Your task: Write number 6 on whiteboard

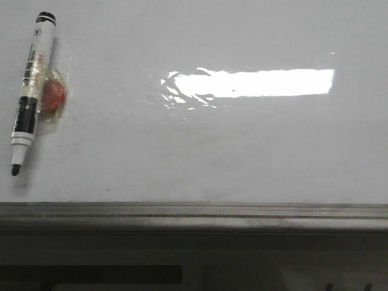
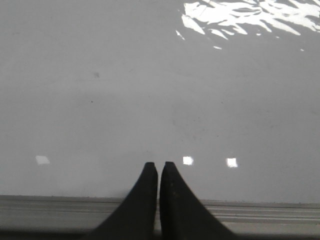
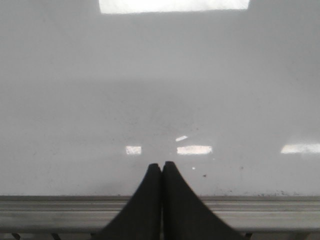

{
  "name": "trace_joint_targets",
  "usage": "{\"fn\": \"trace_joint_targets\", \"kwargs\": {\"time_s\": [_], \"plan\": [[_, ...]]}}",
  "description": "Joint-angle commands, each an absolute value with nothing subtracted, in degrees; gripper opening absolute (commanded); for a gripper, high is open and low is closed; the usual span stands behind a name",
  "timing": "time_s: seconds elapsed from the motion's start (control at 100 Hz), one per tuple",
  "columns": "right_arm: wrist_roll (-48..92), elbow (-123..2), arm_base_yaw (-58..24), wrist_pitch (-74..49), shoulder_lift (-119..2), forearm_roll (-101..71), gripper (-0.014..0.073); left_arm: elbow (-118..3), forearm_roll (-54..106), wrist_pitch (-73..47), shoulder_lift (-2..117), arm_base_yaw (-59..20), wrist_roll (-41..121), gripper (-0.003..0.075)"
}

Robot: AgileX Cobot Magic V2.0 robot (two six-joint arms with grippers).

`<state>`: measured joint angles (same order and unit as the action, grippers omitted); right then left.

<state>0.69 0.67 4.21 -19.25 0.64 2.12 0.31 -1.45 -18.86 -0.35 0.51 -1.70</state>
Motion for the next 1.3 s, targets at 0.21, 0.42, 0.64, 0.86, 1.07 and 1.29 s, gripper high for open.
{"fn": "trace_joint_targets", "kwargs": {"time_s": [0.21,0.42,0.64,0.86,1.07,1.29], "plan": [[1.1,2.3,4.5,-18.2,1.7,1.8,-0.0064,2.8,-1.8,-14.1,-2.1,0.1,-2.0,-0.0019],[1.1,2.3,4.5,-18.1,1.7,2.0,-0.0064,2.8,-1.8,-12.0,-2.1,0.1,-2.0,-0.0019],[1.1,2.3,4.5,-12.9,1.7,1.8,-0.0064,2.8,0.9,-10.0,-2.1,0.1,-2.0,-0.0019],[1.1,2.3,4.5,-4.2,1.7,-3.4,-0.0064,2.8,1.9,-5.1,-2.1,0.1,-2.0,-0.0019],[0.8,2.3,4.5,-2.3,1.7,-6.4,-0.0064,2.8,8.3,0.0,-2.1,0.1,-2.3,-0.0019],[0.8,1.3,4.5,-5.4,1.7,-10.6,-0.0064,1.3,14.6,1.1,-2.1,0.1,-1.9,-0.0019]]}}
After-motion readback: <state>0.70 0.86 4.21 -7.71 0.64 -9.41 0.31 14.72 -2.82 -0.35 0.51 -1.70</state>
